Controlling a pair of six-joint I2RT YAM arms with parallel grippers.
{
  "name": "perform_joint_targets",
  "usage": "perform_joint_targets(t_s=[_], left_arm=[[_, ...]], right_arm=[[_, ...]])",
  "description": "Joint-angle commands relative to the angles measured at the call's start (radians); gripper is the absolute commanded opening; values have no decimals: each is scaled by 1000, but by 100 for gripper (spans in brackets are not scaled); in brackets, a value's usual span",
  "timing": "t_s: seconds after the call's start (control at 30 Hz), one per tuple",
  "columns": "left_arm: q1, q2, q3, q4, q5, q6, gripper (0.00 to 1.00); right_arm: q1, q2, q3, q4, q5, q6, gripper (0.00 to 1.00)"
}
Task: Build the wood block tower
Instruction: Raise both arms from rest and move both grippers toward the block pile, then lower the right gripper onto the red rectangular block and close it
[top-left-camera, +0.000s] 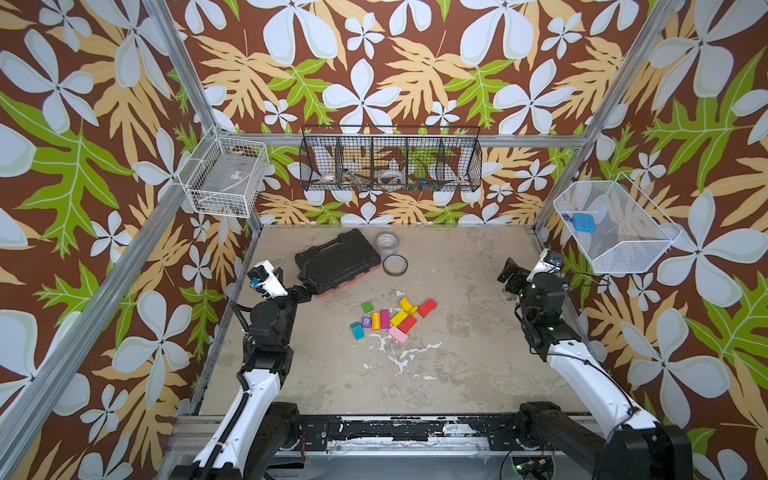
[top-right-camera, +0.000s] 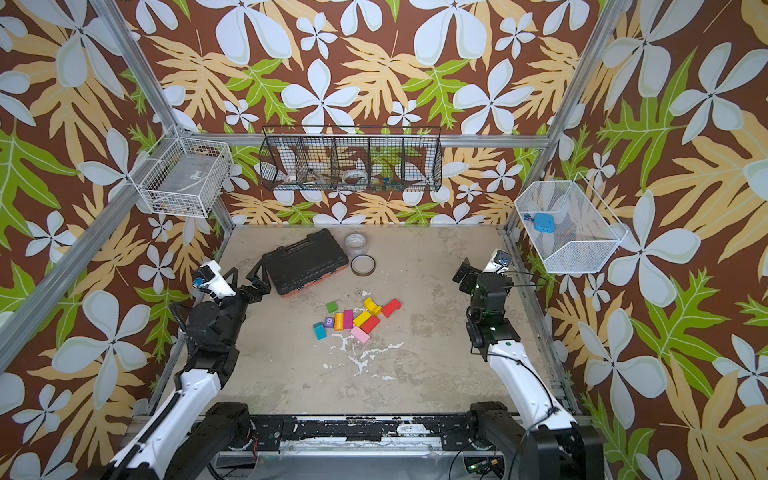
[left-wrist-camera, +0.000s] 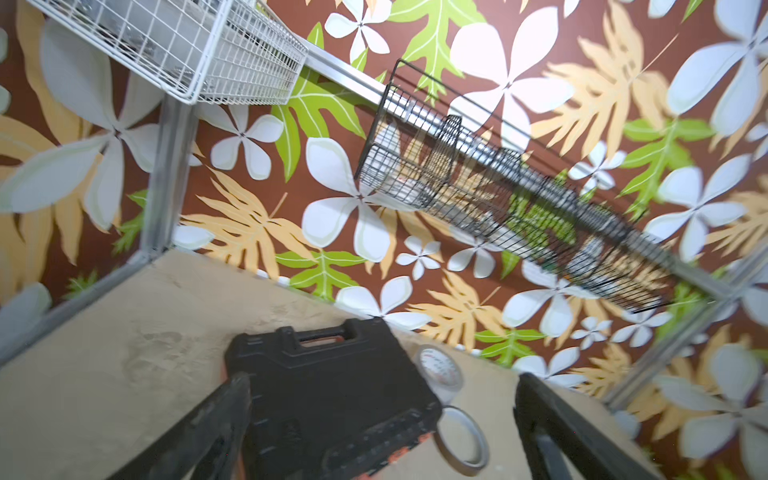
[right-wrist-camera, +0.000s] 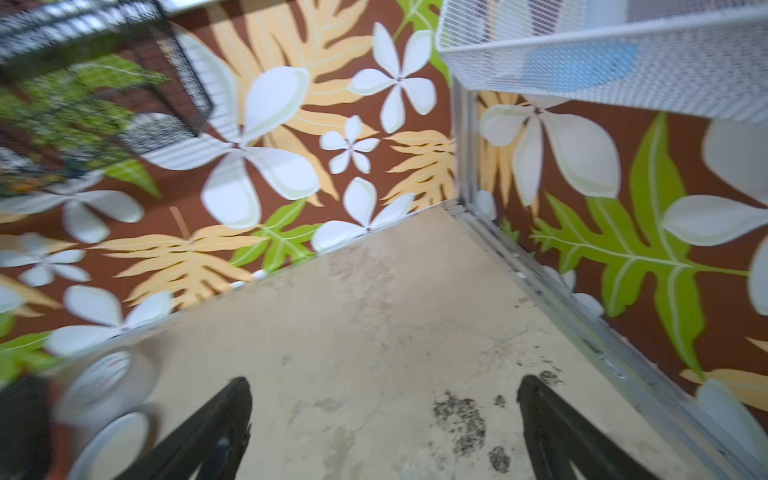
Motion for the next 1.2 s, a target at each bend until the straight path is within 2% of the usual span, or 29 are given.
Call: perform_joint_targets(t_s=[0.0,0.07,0.1,0.13,0.17,0.23,0.3,0.37,0.43,0.47,0.53,0.7,0.87,1.0,1.17], left_arm=[[3,-67,26,-240,93,-271,100],[4,-97,66,-436,-41,-414,100],[15,-104,84,-497,-59,-469,100],[37,-109,93,-476,19,-462,100],[52,-109,108,-447,108,-444,100],[60,-87,227,-583,210,-397,100],[60,-35,396,-769,241,-276,100],[60,31,547,-923,233,-130,100],[60,87,648,-1080,193,19,100],[59,101,663,-1138,160,49,98],[59,96,630,-1204,70,30,96],[59,-1,421,-1084,74,77,98],[51,7,409,-1087,115,80,98],[2,24,407,-1090,118,80,98],[-36,64,409,-1093,119,81,98]], right_arm=[[52,-110,34,-173,-235,114,100],[136,-151,63,-229,-228,130,100],[196,-160,76,-256,-208,133,100],[265,-162,89,-286,-165,144,100],[321,-153,104,-321,-100,159,100],[481,-101,140,-391,31,199,100],[592,-25,170,-437,134,259,98],[650,64,195,-463,178,324,91],[666,154,215,-466,152,376,83],[667,192,220,-456,132,389,81],[667,276,232,-440,114,407,79],[667,469,296,-461,111,424,73],[666,578,347,-480,154,435,73],[661,649,395,-495,167,427,72],[625,746,440,-499,132,423,65]])
